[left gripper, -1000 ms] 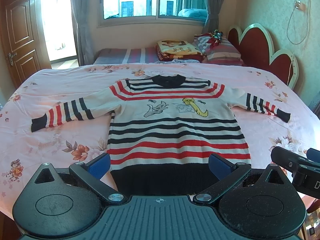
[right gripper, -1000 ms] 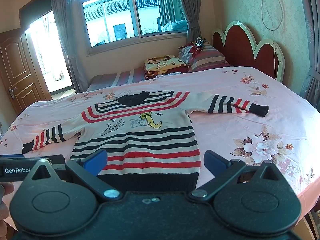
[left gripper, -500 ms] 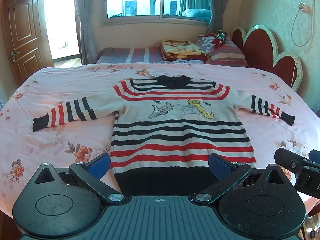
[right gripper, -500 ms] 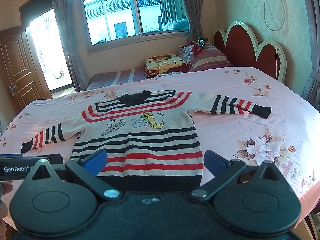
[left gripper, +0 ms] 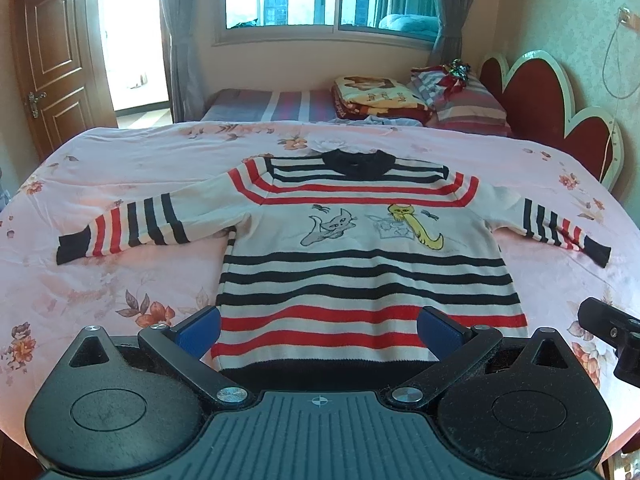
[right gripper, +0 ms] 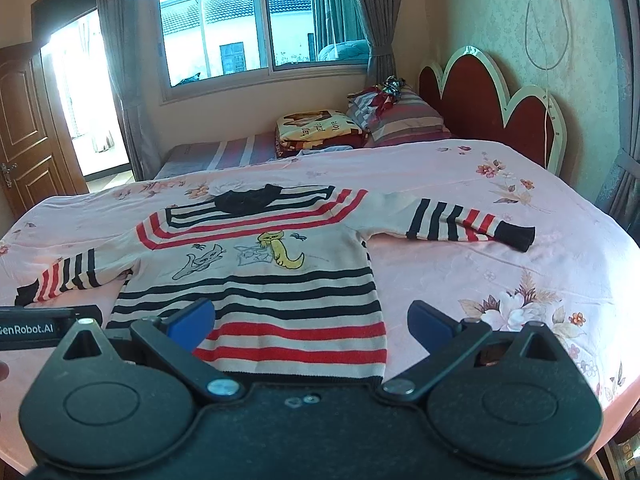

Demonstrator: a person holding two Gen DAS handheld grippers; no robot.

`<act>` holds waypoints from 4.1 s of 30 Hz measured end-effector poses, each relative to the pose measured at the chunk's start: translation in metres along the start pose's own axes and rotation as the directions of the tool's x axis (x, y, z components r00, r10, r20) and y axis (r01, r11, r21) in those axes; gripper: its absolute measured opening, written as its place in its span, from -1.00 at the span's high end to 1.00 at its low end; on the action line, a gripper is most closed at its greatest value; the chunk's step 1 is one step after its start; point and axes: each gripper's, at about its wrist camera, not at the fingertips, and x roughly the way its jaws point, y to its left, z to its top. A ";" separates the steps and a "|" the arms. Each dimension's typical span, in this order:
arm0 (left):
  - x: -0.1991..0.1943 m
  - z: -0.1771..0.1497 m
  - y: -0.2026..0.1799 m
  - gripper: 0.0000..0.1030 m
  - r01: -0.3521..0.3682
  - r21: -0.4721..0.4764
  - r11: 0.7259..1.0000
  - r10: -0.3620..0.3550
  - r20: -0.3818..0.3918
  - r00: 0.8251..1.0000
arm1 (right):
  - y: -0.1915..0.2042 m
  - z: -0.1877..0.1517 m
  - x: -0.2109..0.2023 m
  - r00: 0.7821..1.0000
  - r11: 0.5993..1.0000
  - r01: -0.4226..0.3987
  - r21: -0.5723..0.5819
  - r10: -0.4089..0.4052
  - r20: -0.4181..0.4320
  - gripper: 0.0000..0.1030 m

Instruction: Fold small clothes

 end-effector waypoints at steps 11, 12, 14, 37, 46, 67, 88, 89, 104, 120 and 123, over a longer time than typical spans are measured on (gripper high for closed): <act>0.073 0.041 -0.033 -1.00 -0.029 0.014 0.999 0.030 -0.018 0.999 | -0.036 0.025 0.068 0.996 0.997 0.019 0.073 -0.013 -0.088 -0.98; 0.081 0.045 -0.036 -1.00 -0.034 0.015 0.999 0.034 -0.019 0.999 | -0.041 0.028 0.077 0.996 0.996 0.018 0.089 -0.010 -0.088 -0.98; 0.098 0.053 -0.044 -1.00 -0.045 0.018 0.999 0.046 -0.028 0.999 | -0.052 0.034 0.093 0.997 0.994 0.019 0.110 -0.010 -0.081 -0.96; 0.243 0.106 -0.131 -1.00 -0.091 0.015 0.996 0.093 -0.113 0.989 | -0.193 0.061 0.261 0.964 0.951 0.194 0.239 -0.140 -0.226 -0.60; 0.269 0.105 -0.132 -1.00 -0.098 0.001 0.995 0.097 -0.164 0.982 | -0.248 0.058 0.300 0.951 0.897 0.242 0.369 -0.144 -0.273 -0.55; 0.317 0.116 -0.114 -1.00 -0.134 -0.089 0.987 0.113 -0.212 0.971 | -0.292 0.063 0.322 0.946 0.817 0.305 0.490 -0.201 -0.253 -0.49; 0.313 0.141 -0.066 -0.87 0.015 -0.197 0.980 -0.037 -0.105 0.994 | -0.084 0.121 0.343 0.985 0.984 -0.167 0.066 0.169 -0.039 0.62; 0.310 0.142 -0.063 -0.99 0.017 -0.209 0.978 -0.034 -0.080 0.996 | -0.063 0.115 0.348 0.975 0.977 -0.208 0.036 0.210 -0.070 0.60; 0.351 0.110 -0.082 -0.98 0.298 -0.302 0.906 -0.359 -0.171 0.917 | -0.073 0.083 0.305 0.987 0.993 -0.115 -0.042 0.109 -0.115 -0.21; 0.336 0.125 -0.076 0.88 0.334 -0.315 0.888 -0.365 -0.043 0.930 | -0.107 0.057 0.329 0.982 1.000 0.017 -0.007 -0.018 -0.188 -0.28; 0.327 0.141 -0.047 0.88 0.301 -0.316 0.900 -0.316 0.003 0.949 | -0.094 0.060 0.330 0.985 0.999 -0.004 -0.043 -0.004 -0.173 -0.28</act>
